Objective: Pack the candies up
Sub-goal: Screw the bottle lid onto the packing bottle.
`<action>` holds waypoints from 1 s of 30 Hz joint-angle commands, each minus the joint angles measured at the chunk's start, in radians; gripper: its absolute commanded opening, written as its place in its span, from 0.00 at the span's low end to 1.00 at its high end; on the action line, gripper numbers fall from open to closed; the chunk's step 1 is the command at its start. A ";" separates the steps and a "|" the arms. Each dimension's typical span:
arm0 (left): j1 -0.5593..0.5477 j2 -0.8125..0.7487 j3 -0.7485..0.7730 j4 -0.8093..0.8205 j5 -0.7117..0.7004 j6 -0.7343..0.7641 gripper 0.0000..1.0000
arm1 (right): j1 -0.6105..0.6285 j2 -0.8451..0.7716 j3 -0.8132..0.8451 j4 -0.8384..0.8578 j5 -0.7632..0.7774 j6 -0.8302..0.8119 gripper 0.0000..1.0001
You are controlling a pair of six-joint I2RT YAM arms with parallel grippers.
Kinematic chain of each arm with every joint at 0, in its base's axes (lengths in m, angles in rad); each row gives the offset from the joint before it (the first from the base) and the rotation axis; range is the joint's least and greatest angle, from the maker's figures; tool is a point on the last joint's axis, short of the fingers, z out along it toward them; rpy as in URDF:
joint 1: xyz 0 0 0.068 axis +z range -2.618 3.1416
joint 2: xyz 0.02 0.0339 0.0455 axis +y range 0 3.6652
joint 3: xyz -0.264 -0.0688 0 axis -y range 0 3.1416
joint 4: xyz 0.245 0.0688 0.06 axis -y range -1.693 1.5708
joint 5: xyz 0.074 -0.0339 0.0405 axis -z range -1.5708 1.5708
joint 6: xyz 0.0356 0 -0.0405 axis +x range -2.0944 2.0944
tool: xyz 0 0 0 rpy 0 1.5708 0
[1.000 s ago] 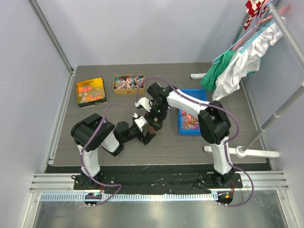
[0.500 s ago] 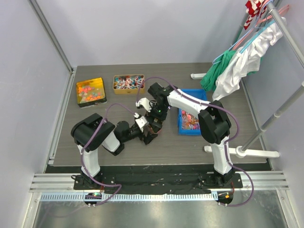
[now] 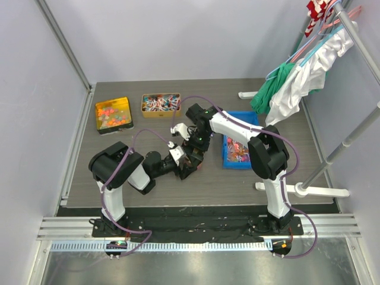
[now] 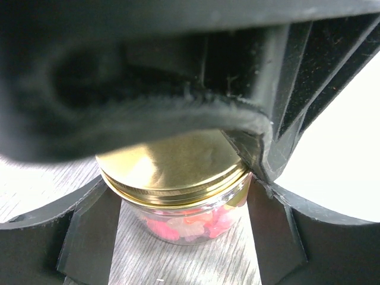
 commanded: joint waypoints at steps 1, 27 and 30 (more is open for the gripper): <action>-0.012 0.002 0.016 0.180 0.042 0.030 0.66 | 0.010 -0.013 0.036 0.003 -0.150 0.020 0.79; -0.012 0.007 0.022 0.180 0.048 0.027 0.55 | -0.008 -0.134 -0.024 0.003 -0.040 -0.024 1.00; -0.012 0.007 0.022 0.180 0.047 0.027 0.55 | -0.007 -0.149 -0.024 0.001 -0.034 -0.027 1.00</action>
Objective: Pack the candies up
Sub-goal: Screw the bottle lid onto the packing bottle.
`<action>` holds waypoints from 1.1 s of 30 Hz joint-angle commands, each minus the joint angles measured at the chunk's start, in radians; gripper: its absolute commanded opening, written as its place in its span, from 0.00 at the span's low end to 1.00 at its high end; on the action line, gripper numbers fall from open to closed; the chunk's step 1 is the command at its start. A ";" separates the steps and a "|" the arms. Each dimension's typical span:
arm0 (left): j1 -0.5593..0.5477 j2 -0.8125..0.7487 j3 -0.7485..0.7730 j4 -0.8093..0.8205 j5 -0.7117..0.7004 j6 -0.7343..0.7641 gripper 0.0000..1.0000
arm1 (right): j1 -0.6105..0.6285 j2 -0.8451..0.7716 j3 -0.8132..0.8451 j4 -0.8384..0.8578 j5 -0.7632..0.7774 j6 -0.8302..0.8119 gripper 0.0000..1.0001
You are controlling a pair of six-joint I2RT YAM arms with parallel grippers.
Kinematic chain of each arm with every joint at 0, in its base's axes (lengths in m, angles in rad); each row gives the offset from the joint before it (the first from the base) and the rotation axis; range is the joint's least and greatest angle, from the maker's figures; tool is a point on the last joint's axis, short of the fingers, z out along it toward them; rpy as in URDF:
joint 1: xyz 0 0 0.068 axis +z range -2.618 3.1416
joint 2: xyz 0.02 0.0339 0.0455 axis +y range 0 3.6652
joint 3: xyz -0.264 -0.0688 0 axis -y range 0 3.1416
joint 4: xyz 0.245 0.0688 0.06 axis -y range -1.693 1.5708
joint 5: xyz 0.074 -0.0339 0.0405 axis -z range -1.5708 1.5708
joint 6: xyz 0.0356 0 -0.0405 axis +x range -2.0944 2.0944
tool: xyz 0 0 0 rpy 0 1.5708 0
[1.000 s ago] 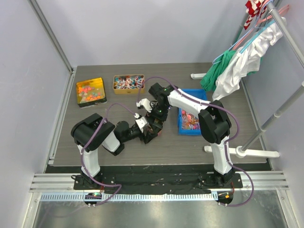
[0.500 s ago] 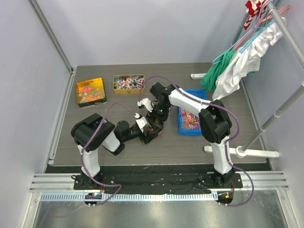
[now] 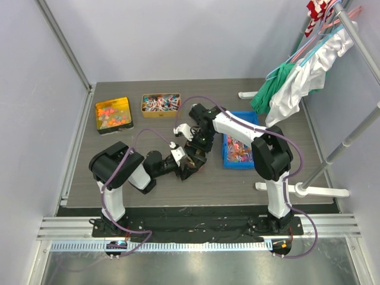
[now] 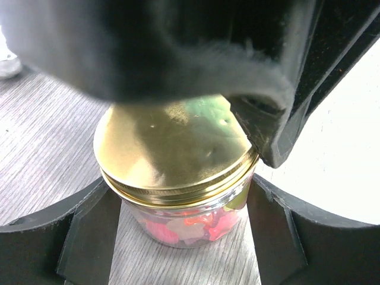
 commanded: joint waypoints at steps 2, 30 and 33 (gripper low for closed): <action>-0.007 0.006 0.012 0.193 0.009 0.010 0.55 | 0.009 -0.111 0.014 0.011 -0.040 -0.009 1.00; -0.007 0.008 0.012 0.193 0.015 0.013 0.54 | -0.005 -0.093 -0.026 -0.024 0.085 -0.090 1.00; -0.007 0.008 0.012 0.193 0.013 0.013 0.56 | -0.007 -0.090 -0.044 -0.023 0.081 -0.122 1.00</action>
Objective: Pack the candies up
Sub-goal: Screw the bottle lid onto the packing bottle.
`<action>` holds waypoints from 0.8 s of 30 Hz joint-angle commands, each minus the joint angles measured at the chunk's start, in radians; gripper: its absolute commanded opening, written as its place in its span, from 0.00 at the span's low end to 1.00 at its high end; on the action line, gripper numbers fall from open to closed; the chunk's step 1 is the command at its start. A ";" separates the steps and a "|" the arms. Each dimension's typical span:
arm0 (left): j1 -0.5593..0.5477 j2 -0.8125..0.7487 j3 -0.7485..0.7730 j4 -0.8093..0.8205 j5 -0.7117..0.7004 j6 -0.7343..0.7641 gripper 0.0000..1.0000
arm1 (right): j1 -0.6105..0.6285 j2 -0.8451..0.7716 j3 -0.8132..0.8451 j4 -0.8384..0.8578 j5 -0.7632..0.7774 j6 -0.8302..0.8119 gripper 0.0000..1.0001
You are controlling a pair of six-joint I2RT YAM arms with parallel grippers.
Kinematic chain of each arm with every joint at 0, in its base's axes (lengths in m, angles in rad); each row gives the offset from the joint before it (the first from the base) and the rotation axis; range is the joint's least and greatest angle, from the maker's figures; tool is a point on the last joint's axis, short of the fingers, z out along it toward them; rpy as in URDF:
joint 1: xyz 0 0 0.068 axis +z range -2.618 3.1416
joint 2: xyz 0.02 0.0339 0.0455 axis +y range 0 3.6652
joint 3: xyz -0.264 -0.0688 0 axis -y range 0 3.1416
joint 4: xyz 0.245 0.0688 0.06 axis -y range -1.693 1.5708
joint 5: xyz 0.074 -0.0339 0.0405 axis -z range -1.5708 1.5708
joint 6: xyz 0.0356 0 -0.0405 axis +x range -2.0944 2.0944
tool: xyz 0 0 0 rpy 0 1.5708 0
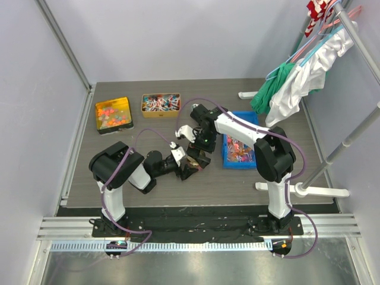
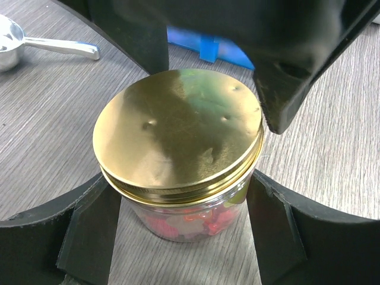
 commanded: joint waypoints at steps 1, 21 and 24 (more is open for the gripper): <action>-0.007 0.008 0.009 0.203 0.012 0.011 0.57 | -0.008 -0.055 -0.022 -0.007 -0.008 -0.071 1.00; -0.007 0.008 0.009 0.203 0.014 0.011 0.57 | -0.156 -0.136 -0.059 -0.035 -0.141 -0.145 1.00; -0.005 0.008 0.009 0.203 0.012 0.011 0.57 | -0.190 -0.125 -0.062 -0.029 -0.131 -0.128 1.00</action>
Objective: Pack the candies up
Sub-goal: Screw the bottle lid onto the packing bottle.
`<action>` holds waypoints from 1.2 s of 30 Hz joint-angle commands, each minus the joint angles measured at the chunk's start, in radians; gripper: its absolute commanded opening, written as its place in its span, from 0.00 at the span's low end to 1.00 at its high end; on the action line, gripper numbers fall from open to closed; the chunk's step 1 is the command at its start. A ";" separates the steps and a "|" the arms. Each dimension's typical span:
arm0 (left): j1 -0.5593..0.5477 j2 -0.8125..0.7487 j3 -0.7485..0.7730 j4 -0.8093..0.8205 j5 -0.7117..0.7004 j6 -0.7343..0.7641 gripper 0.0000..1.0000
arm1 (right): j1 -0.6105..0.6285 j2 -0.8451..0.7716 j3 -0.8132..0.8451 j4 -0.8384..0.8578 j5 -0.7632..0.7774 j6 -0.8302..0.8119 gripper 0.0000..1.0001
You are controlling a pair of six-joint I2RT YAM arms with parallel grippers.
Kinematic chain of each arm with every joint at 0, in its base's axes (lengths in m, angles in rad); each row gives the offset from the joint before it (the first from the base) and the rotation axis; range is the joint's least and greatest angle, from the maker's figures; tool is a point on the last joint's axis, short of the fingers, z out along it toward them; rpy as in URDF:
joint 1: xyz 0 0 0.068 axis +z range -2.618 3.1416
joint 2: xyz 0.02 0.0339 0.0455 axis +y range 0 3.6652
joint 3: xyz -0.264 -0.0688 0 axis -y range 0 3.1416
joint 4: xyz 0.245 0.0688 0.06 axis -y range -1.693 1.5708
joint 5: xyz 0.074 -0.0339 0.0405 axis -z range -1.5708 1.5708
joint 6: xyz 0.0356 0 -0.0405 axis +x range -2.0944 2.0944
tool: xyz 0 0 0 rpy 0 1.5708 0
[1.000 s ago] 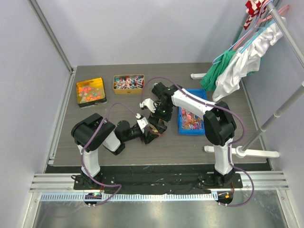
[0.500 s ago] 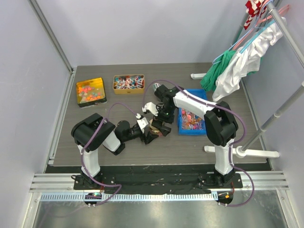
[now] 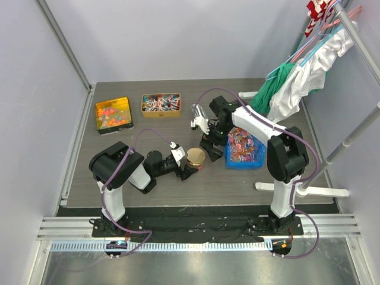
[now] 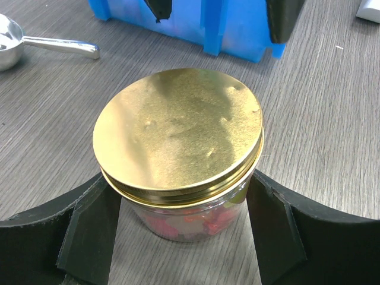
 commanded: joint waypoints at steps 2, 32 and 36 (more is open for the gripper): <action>-0.007 0.006 0.009 0.205 0.014 0.009 0.57 | -0.061 -0.038 -0.009 -0.003 -0.006 0.022 1.00; -0.007 0.009 0.009 0.205 0.027 0.014 0.57 | 0.066 0.062 0.051 0.236 -0.089 0.320 0.75; -0.007 0.009 0.011 0.205 0.029 0.015 0.57 | 0.085 0.095 0.049 0.242 -0.047 0.323 0.73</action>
